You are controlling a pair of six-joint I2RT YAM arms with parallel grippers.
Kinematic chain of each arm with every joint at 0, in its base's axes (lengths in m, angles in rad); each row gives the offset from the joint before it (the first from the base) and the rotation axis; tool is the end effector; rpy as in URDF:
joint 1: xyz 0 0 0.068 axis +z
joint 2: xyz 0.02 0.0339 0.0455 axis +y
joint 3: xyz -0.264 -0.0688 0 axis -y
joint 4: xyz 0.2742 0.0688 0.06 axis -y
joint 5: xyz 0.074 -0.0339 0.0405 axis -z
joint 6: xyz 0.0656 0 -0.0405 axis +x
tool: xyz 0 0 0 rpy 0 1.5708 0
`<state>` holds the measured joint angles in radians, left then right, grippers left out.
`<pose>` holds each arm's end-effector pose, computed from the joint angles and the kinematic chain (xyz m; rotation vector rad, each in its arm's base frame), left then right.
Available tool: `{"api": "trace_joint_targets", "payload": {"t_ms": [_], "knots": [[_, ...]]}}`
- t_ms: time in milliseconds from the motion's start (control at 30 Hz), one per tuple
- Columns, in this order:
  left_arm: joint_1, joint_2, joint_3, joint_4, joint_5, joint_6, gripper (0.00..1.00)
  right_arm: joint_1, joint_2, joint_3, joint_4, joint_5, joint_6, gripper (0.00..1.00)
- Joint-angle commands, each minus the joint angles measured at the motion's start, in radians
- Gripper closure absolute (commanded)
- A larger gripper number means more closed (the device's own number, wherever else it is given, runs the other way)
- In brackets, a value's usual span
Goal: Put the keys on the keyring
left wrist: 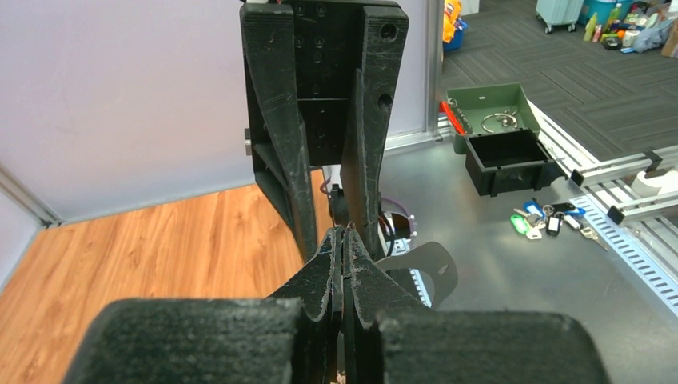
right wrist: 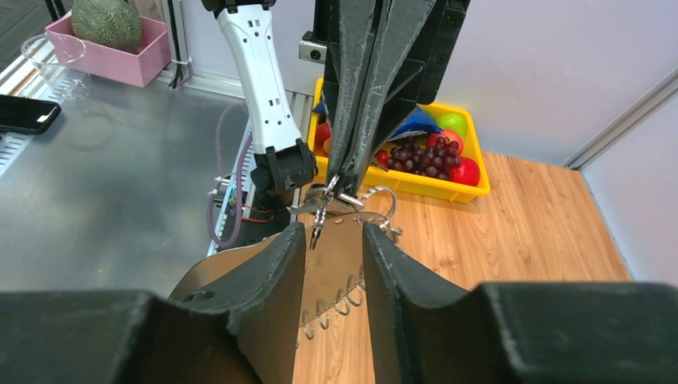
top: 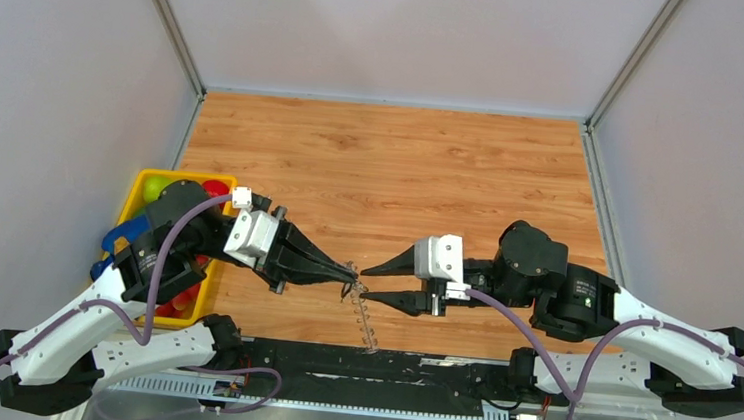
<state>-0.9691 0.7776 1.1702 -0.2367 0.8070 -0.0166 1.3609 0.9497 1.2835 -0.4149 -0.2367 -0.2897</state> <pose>0.0629 -0.1754 0.4776 1.3069 0.9558 -1.3464 0.0356 0.2410 0.4636 -1.4074 1.0398 0.9964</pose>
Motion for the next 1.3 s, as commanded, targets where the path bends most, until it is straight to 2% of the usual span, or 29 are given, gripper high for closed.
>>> {"api": "trace_joint_targets", "payload": {"t_ms": [0,200,333,433,467,500,733,900,1133,1267], "knots": [[-0.002,-0.011,0.039,0.012,0.009,0.016,1.0,0.005,-0.005,0.047,0.027,-0.038,0.003,0.65],[-0.002,-0.011,0.037,0.007,0.009,0.026,1.0,0.006,-0.005,0.047,0.033,-0.038,0.006,0.72],[-0.002,-0.014,0.037,0.007,0.009,0.038,1.0,0.006,-0.003,0.045,0.034,-0.039,0.006,0.79],[-0.002,-0.017,0.038,0.008,0.011,0.037,1.0,0.007,0.0,0.042,0.034,-0.041,0.006,0.91],[-0.003,-0.019,0.038,0.01,0.011,0.036,1.0,0.006,0.001,0.041,0.033,-0.037,0.006,0.99],[-0.003,-0.02,0.037,0.01,0.011,0.036,1.0,0.006,0.001,0.04,0.036,-0.034,0.006,1.0],[-0.002,-0.055,0.014,0.04,0.01,0.032,1.0,0.013,-0.06,-0.04,0.187,0.03,0.03,1.0],[-0.002,-0.127,-0.053,0.149,0.01,0.023,1.0,0.014,-0.141,-0.136,0.393,0.048,0.077,1.0],[-0.002,-0.128,-0.067,0.194,0.029,0.022,1.0,0.014,-0.177,-0.215,0.632,0.071,0.14,1.0],[-0.002,-0.126,-0.079,0.224,0.03,0.0,1.0,0.015,-0.174,-0.229,0.669,0.066,0.154,1.0]]}}
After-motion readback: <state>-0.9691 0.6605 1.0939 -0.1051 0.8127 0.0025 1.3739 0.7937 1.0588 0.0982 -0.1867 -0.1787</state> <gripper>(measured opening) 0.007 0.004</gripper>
